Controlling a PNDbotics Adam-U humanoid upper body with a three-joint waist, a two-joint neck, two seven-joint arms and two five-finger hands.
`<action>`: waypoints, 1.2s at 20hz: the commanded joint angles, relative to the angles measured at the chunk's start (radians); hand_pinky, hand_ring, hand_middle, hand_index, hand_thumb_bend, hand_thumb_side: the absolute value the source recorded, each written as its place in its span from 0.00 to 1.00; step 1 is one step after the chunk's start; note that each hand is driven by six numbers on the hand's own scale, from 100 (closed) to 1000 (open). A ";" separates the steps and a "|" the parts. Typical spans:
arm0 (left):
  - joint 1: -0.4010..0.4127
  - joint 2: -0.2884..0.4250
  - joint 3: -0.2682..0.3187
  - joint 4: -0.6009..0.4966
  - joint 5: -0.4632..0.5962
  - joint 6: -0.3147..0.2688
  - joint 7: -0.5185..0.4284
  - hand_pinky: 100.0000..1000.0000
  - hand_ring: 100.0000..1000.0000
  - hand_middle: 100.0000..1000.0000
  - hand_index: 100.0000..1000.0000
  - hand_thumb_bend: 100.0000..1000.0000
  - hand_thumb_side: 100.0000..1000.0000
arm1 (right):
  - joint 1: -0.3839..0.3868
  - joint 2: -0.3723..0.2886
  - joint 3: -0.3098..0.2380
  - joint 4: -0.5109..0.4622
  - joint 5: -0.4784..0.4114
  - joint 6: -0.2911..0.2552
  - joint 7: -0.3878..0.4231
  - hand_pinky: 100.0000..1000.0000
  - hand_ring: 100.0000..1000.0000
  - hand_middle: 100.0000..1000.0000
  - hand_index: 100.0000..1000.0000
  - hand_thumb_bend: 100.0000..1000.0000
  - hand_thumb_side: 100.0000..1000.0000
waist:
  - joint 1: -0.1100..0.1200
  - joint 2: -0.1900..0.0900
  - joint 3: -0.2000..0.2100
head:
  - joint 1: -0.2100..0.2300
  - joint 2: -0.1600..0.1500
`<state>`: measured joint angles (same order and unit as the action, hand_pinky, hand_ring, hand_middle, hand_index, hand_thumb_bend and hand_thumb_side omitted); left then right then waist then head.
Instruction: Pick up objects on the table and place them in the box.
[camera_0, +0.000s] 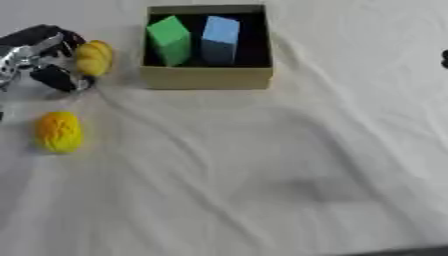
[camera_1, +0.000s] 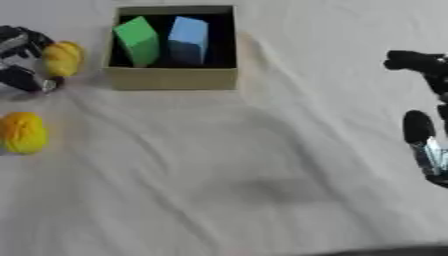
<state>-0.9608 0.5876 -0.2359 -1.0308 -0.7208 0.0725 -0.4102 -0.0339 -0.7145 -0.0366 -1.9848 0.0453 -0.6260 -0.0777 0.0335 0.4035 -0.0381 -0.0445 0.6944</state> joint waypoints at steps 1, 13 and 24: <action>-0.013 0.015 0.008 -0.016 0.011 0.020 0.023 0.71 0.67 0.57 0.75 0.09 0.14 | 0.002 -0.013 -0.007 -0.015 0.006 0.006 -0.001 0.95 0.88 0.75 0.86 0.00 0.60 | -0.003 -0.018 -0.001 | 0.003 -0.005; -0.029 0.024 0.014 -0.047 0.012 0.006 -0.127 0.76 0.74 0.69 0.88 0.28 0.36 | 0.013 -0.009 -0.004 -0.015 0.017 0.018 -0.001 0.95 0.88 0.75 0.86 0.00 0.61 | -0.001 -0.023 -0.002 | 0.002 -0.005; -0.071 0.008 0.032 -0.041 -0.029 0.003 -0.162 0.77 0.76 0.70 0.89 0.34 0.40 | 0.017 -0.010 0.002 -0.015 0.019 0.023 0.006 0.95 0.89 0.75 0.86 0.00 0.61 | 0.002 -0.029 -0.001 | 0.003 -0.011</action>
<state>-1.0068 0.5797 -0.2167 -1.0618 -0.7410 0.0745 -0.5707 -0.0170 -0.7073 -0.0298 -1.9848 0.0592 -0.6060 -0.0710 0.0375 0.4008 -0.0391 -0.0445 0.6938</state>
